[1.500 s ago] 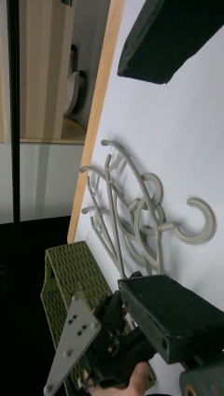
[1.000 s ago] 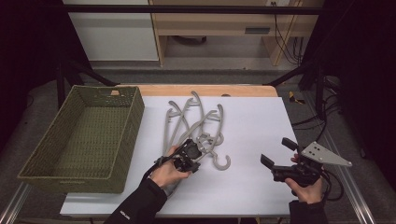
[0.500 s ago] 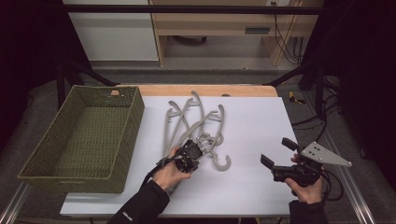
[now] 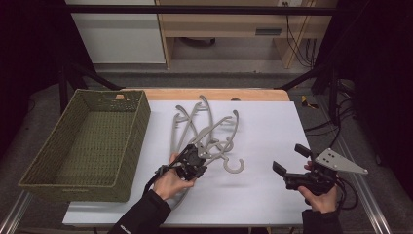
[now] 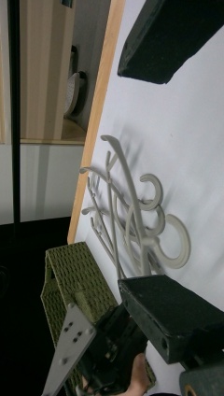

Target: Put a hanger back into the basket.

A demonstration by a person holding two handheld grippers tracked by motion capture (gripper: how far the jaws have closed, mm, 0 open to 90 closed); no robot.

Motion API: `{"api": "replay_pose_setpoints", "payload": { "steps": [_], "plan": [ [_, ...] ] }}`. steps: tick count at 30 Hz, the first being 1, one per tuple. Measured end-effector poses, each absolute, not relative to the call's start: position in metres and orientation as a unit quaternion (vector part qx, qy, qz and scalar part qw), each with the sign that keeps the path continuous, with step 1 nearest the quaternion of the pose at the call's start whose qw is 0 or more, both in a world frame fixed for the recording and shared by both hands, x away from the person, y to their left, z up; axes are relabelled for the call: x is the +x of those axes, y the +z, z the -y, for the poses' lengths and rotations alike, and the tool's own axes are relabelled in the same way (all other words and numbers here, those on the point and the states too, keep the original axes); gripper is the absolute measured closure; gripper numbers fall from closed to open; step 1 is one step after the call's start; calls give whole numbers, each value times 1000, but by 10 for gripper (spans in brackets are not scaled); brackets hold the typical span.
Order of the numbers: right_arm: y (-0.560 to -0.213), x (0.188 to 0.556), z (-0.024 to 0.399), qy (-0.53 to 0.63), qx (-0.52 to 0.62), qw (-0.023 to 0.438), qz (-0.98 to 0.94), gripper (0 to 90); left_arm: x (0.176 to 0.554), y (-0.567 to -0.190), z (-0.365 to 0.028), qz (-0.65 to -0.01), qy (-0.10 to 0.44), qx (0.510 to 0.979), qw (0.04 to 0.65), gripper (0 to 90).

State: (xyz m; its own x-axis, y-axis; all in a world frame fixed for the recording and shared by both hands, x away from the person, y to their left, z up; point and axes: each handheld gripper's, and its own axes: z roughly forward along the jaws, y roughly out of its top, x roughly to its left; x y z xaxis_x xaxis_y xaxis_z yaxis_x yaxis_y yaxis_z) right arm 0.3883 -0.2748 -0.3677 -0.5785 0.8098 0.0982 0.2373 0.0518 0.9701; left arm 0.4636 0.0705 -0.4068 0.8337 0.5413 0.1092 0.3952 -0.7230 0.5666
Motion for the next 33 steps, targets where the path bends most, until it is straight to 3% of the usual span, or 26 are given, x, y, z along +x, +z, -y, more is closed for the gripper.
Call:
{"api": "replay_pose_setpoints", "payload": {
  "steps": [15, 33],
  "plan": [
    [-367, 388, 277, 571, 388, 252, -678, 17, 437, -358, -107, -239, 105, 895, 361, 814],
    [-368, 388, 277, 568, 388, 251, -681, 17, 424, -292, -168, -201, 105, 883, 411, 814]
  ]
}}
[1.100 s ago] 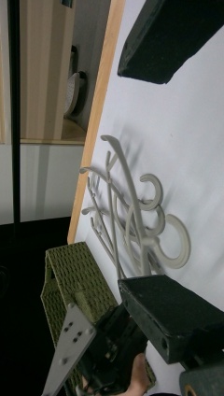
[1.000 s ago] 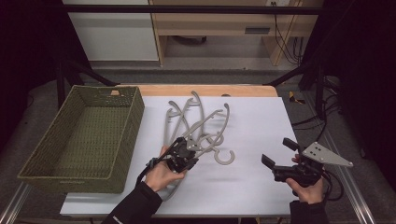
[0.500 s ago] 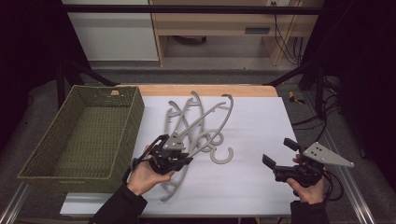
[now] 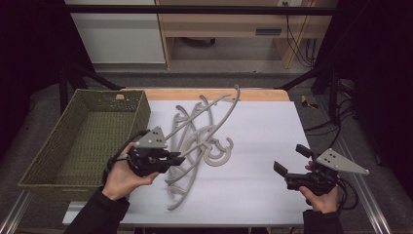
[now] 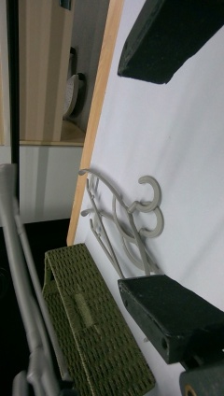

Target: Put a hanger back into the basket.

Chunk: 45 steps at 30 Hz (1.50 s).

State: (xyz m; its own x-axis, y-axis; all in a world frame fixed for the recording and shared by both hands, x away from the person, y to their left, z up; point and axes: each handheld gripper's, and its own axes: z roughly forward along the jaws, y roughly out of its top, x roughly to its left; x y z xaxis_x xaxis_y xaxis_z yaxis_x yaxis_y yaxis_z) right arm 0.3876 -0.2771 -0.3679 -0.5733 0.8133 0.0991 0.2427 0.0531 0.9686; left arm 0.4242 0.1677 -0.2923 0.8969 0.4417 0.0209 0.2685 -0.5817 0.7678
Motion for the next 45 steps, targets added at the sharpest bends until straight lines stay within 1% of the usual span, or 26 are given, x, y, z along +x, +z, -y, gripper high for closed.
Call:
{"api": "replay_pose_setpoints", "payload": {
  "steps": [7, 8, 10, 20, 25, 28, 30, 45],
  "plan": [
    [-368, 388, 277, 568, 388, 251, -681, 17, 429, -279, -204, -215, 121, 875, 416, 813],
    [-368, 388, 277, 568, 389, 250, -681, 17, 429, -279, -204, -215, 121, 875, 416, 813],
    [-368, 388, 276, 569, 389, 251, -680, 17, 433, -275, -222, -220, 123, 872, 419, 813],
    [-369, 389, 276, 566, 388, 251, -683, 17, 446, -274, -276, -252, 130, 862, 420, 813],
    [-369, 389, 275, 566, 391, 250, -681, 17, 450, -278, -303, -274, 134, 856, 417, 813],
    [-370, 389, 275, 566, 391, 250, -682, 17, 452, -280, -312, -283, 133, 854, 415, 813],
    [-370, 389, 275, 565, 391, 250, -682, 17, 456, -285, -325, -294, 126, 852, 414, 813],
    [-370, 390, 274, 563, 390, 250, -685, 17, 458, -310, -378, -325, 107, 847, 407, 813]
  ]
}}
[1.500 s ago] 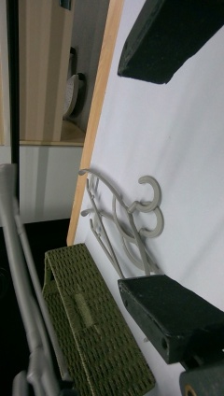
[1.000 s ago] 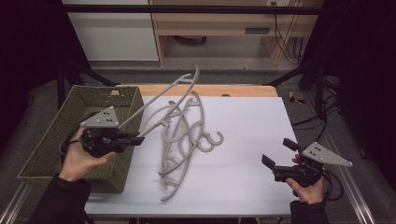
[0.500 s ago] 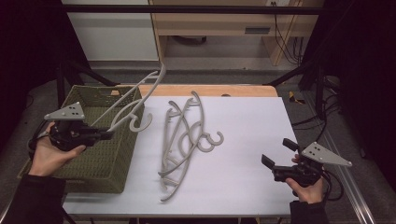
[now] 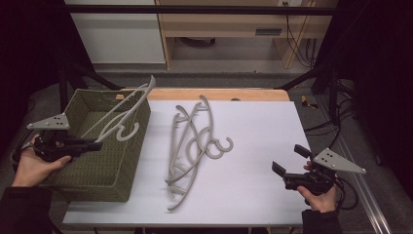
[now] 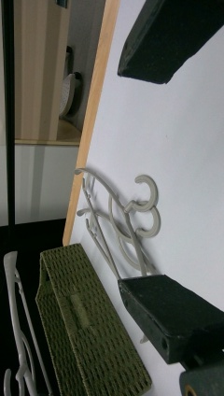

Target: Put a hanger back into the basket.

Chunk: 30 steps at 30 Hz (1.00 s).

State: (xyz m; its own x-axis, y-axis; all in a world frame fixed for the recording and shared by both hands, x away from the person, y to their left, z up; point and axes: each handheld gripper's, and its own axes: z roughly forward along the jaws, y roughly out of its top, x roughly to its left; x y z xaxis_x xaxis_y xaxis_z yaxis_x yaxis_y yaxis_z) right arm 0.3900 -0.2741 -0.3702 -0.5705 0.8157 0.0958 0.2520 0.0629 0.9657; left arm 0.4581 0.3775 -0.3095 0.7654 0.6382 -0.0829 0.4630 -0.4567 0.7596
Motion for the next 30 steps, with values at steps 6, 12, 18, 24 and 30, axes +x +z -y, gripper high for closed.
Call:
{"api": "replay_pose_setpoints", "payload": {
  "steps": [6, 12, 18, 24, 30],
  "plan": [
    [-371, 390, 273, 563, 390, 249, -685, 17, 462, -323, -397, -352, 101, 842, 396, 813],
    [-371, 391, 273, 562, 389, 248, -686, 17, 463, -333, -408, -365, 97, 841, 388, 814],
    [-371, 391, 272, 560, 390, 247, -688, 17, 467, -347, -420, -380, 92, 841, 373, 813],
    [-371, 391, 273, 559, 389, 247, -689, 17, 470, -352, -418, -372, 84, 847, 369, 813],
    [-371, 391, 271, 561, 389, 247, -688, 17, 474, -353, -414, -370, 86, 855, 354, 813]
  ]
}}
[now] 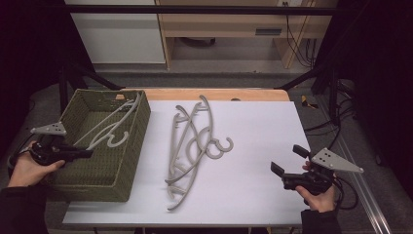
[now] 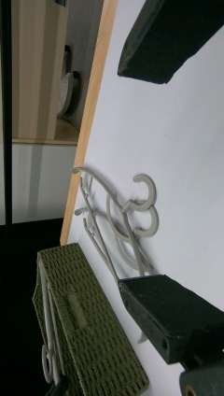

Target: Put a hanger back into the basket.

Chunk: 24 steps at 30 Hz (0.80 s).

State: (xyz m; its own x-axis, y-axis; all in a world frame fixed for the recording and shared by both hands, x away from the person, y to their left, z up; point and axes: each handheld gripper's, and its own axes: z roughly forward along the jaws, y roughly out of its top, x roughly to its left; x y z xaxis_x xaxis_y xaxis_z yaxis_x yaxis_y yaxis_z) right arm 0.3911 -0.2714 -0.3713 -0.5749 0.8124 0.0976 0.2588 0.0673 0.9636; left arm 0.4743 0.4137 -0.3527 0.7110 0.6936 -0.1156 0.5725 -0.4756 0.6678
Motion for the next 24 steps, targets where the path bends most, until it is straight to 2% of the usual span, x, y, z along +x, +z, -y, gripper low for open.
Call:
{"api": "replay_pose_setpoints", "payload": {
  "steps": [13, 24],
  "plan": [
    [-371, 391, 271, 562, 390, 246, -687, 16, 478, -368, -421, -380, 83, 858, 334, 811],
    [-371, 391, 271, 562, 389, 245, -688, 16, 480, -372, -408, -399, 94, 872, 269, 804]
  ]
}}
